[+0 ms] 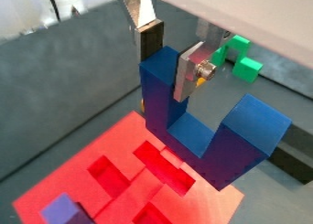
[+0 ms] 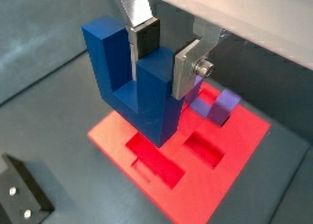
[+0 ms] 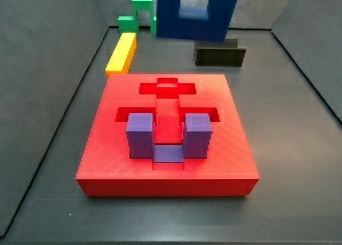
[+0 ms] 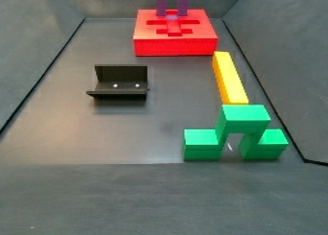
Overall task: Pick up the blue object. Move up. Place the blue object on the fixture. Regrasp the blue object. Move to above the board. Insert the blue object.
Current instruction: Insert the blue object.
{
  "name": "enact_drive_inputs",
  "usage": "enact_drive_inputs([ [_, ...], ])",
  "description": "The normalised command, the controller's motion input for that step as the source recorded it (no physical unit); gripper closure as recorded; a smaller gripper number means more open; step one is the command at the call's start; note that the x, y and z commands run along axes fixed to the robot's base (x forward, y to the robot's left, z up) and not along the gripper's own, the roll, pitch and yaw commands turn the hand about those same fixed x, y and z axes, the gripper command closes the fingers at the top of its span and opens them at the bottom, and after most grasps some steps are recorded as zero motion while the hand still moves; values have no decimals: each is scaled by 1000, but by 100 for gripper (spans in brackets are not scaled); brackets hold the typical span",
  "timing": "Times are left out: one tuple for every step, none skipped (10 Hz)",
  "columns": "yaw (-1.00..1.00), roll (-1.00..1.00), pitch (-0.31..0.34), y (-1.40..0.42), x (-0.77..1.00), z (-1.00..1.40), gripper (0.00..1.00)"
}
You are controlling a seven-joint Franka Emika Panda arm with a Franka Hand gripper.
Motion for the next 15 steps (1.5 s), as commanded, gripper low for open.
enact_drive_inputs([
  [0,0,0,0,26,-40,100],
  [0,-10,-87,91,-74,-651,100],
  [0,0,-120,251,-223,-883,100],
  [0,0,-140,243,-237,-820,100],
  [0,-9,-126,194,-223,-694,100],
  [0,-53,0,0,0,0,100],
  [0,0,0,0,0,-43,100],
  [0,-17,-43,-23,-91,-406,100],
  [0,-34,-37,-69,-94,-457,100],
  [0,-37,-49,-29,-100,-420,100],
  [0,-31,-50,-14,-120,-340,100],
  [0,-21,-44,0,-140,-303,100],
  [0,0,-44,0,-160,-246,100],
  [0,0,-43,0,-163,-226,100],
  [0,-14,-50,0,-197,-226,100],
])
